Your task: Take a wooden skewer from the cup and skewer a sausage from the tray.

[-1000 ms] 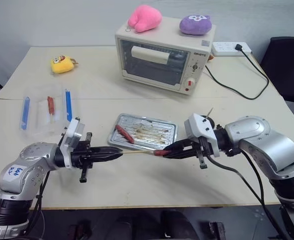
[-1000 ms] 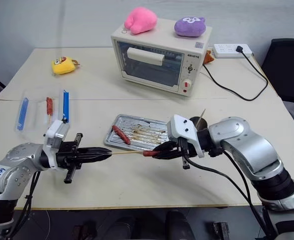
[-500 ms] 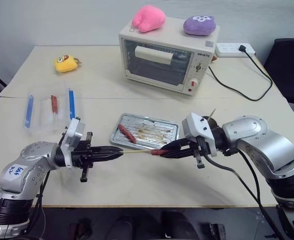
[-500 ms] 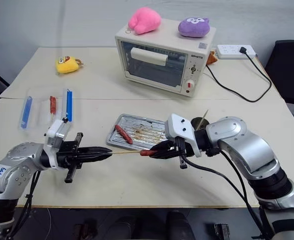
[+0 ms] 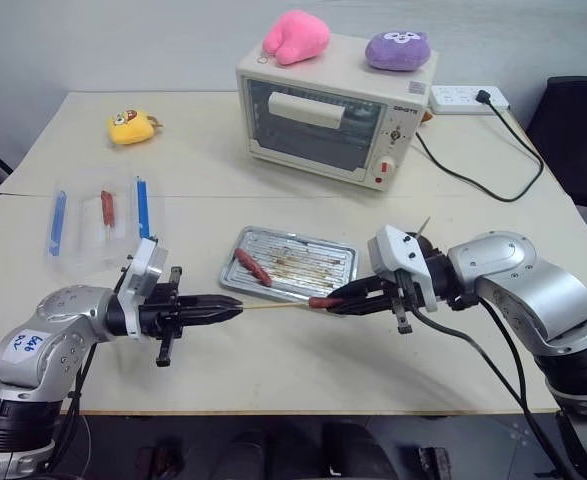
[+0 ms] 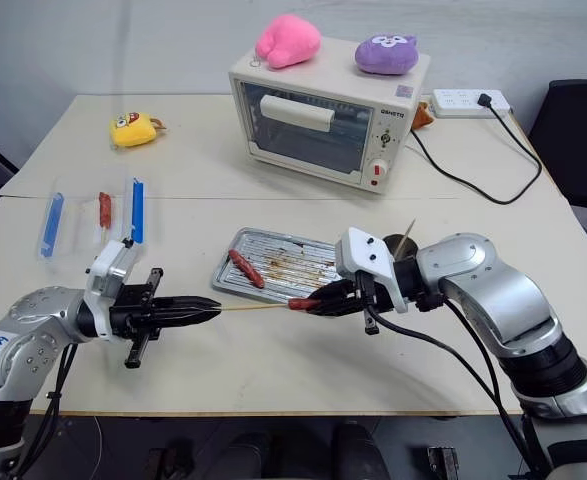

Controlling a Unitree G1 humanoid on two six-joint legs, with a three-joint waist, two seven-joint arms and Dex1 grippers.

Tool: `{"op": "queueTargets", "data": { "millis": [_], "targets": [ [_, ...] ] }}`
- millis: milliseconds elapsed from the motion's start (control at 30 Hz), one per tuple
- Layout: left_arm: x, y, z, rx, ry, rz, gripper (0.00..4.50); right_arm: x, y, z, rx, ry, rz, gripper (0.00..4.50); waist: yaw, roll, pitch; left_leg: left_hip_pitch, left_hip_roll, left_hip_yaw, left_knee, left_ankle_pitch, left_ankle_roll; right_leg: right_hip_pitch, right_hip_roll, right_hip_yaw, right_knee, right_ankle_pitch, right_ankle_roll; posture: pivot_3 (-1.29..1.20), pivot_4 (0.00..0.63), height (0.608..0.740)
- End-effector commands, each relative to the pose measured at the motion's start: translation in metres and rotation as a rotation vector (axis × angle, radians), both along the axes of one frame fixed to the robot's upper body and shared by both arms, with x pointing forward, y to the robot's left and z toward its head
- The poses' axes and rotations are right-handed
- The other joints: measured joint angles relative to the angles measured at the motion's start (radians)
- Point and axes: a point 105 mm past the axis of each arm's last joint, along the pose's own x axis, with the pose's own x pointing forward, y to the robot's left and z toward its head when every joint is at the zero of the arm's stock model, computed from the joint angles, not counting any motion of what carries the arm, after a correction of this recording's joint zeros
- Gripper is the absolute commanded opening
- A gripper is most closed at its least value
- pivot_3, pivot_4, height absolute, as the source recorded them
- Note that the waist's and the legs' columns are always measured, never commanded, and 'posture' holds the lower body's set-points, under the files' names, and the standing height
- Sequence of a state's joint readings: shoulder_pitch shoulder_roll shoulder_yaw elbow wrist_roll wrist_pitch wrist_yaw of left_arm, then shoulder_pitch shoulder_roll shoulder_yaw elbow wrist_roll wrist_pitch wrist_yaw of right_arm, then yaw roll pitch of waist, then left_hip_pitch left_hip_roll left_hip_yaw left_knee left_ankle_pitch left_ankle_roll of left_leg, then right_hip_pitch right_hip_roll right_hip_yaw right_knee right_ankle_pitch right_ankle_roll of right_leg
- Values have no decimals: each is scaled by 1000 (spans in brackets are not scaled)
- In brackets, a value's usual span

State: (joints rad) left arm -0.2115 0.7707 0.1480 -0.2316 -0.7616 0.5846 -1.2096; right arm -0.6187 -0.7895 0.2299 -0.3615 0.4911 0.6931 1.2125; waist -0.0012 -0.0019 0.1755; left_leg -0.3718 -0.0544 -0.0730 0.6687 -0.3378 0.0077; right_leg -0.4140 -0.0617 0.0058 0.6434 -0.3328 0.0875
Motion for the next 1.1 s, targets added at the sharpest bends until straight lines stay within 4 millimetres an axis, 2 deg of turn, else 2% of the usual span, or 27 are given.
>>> {"op": "queueTargets", "data": {
  "millis": [33, 667, 1100],
  "targets": [
    [-4, -4, 6, -6, -37, -22, 0, -3, 4, 11, 27, -49, 26, 489, 0, 0, 0, 0, 0, 0, 0, 0, 0, 0, 0, 0, 0, 0, 0, 0, 150, 740],
    [1, -13, 4, -22, -41, -52, 0, -8, 18, 14, 38, -61, 82, 489, 0, 0, 0, 0, 0, 0, 0, 0, 0, 0, 0, 0, 0, 0, 0, 0, 150, 740],
    [6, -37, 4, -67, -56, -112, 0, -11, 46, 20, 61, -75, 176, 489, 0, 0, 0, 0, 0, 0, 2, 0, 0, 0, 0, 0, 1, 0, 0, 0, 150, 740]
  ]
}}
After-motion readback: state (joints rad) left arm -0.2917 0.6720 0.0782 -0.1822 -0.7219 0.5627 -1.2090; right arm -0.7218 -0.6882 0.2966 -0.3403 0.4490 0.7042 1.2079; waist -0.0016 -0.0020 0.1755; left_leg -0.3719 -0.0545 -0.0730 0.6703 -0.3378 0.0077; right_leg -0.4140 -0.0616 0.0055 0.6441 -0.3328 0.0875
